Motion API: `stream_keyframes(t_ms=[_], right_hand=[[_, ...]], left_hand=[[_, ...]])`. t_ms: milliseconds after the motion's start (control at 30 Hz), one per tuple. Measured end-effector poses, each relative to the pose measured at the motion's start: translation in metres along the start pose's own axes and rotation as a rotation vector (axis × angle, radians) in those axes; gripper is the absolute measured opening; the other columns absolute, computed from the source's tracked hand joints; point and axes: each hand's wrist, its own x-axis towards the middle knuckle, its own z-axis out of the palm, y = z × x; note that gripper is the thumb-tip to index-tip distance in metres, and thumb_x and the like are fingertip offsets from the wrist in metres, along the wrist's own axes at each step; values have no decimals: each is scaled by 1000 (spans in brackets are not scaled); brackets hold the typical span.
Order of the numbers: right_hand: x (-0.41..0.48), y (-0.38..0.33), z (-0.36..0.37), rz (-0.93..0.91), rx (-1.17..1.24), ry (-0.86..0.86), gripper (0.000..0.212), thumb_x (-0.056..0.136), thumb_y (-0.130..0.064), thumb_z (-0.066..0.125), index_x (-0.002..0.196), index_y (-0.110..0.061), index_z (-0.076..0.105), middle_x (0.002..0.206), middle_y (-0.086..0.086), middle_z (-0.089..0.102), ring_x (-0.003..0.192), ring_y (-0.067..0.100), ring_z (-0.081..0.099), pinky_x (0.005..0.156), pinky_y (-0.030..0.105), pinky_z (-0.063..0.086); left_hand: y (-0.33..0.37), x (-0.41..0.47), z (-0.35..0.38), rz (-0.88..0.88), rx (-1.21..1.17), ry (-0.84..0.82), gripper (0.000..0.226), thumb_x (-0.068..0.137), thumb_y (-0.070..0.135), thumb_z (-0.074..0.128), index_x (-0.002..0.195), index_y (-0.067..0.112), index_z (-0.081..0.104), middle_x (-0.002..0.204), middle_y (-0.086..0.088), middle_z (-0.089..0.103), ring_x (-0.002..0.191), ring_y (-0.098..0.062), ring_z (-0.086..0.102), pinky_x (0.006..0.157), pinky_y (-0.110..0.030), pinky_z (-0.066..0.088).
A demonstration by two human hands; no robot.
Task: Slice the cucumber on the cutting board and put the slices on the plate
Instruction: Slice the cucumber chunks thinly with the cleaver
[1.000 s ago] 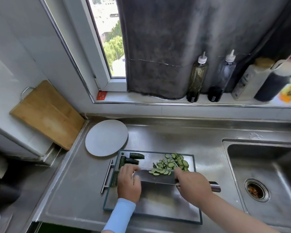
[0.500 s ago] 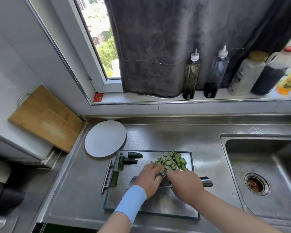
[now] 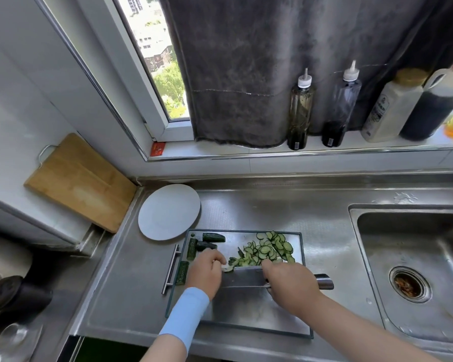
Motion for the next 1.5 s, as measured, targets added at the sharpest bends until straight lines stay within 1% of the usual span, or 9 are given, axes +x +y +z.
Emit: stream_keyframes(t_ms=[100, 200, 300, 533, 667, 933, 1267, 1400, 1500], right_hand=[[1, -3, -2, -6, -26, 1, 14, 95, -15, 52, 108, -19, 48, 96, 4, 66, 71, 24, 45, 56, 32, 36], [3, -9, -2, -17, -49, -3, 15, 93, -13, 51, 107, -19, 48, 93, 4, 67, 68, 25, 46, 47, 31, 26], [4, -12, -1, 8, -44, 1, 15, 92, -13, 53, 103, -20, 46, 89, 4, 67, 67, 27, 46, 53, 31, 34], [3, -26, 9, 99, 190, -29, 26, 93, -31, 52, 119, -31, 52, 111, 1, 66, 99, 25, 62, 71, 33, 43], [7, -42, 25, 194, 406, -119, 14, 94, -43, 52, 102, -35, 61, 91, -8, 59, 83, 18, 57, 64, 30, 42], [0, -46, 53, 402, 470, -115, 20, 95, -47, 51, 98, -29, 62, 95, -9, 68, 87, 17, 61, 71, 31, 47], [-11, -11, 44, 577, 422, 22, 29, 97, -45, 51, 73, -29, 51, 72, -6, 60, 72, 20, 57, 54, 29, 37], [-19, 5, 42, 483, 401, -11, 27, 94, -49, 55, 73, -33, 57, 68, -10, 60, 66, 10, 56, 53, 25, 36], [-31, 22, 41, 390, 347, -101, 24, 92, -49, 57, 78, -31, 63, 70, -9, 65, 66, 8, 58, 54, 23, 38]], left_hand=[[-8, -6, -2, -31, 74, -236, 32, 86, 9, 41, 77, 31, 64, 92, 10, 61, 91, -11, 56, 89, -35, 49], [-2, 2, -2, 55, 220, -359, 35, 92, 14, 40, 108, 32, 66, 118, 11, 56, 113, -10, 47, 103, -27, 36], [1, 14, -3, 20, 167, -384, 39, 95, 16, 40, 125, 33, 60, 130, 15, 52, 121, -7, 44, 100, -19, 29], [-23, 20, -35, 54, -153, 223, 27, 94, 6, 46, 102, 23, 66, 103, 9, 61, 98, -11, 58, 88, -26, 47], [-51, 14, -46, -26, -166, 427, 24, 92, 7, 48, 99, 24, 63, 102, 10, 56, 94, -14, 55, 84, -34, 50], [-70, 8, -28, 40, -76, 147, 29, 88, 5, 51, 110, 23, 59, 107, 13, 51, 92, -5, 50, 81, -15, 34], [-53, 18, 5, -59, -15, -255, 37, 96, 14, 43, 130, 27, 49, 132, 9, 49, 114, -11, 54, 99, -28, 41], [-42, 19, 12, -80, -57, -220, 43, 96, 3, 38, 131, 25, 50, 128, 10, 50, 110, -7, 50, 93, -19, 34], [-36, 20, 14, -60, -190, -24, 42, 92, -3, 37, 117, 25, 56, 114, 8, 58, 106, -14, 55, 92, -25, 41]])
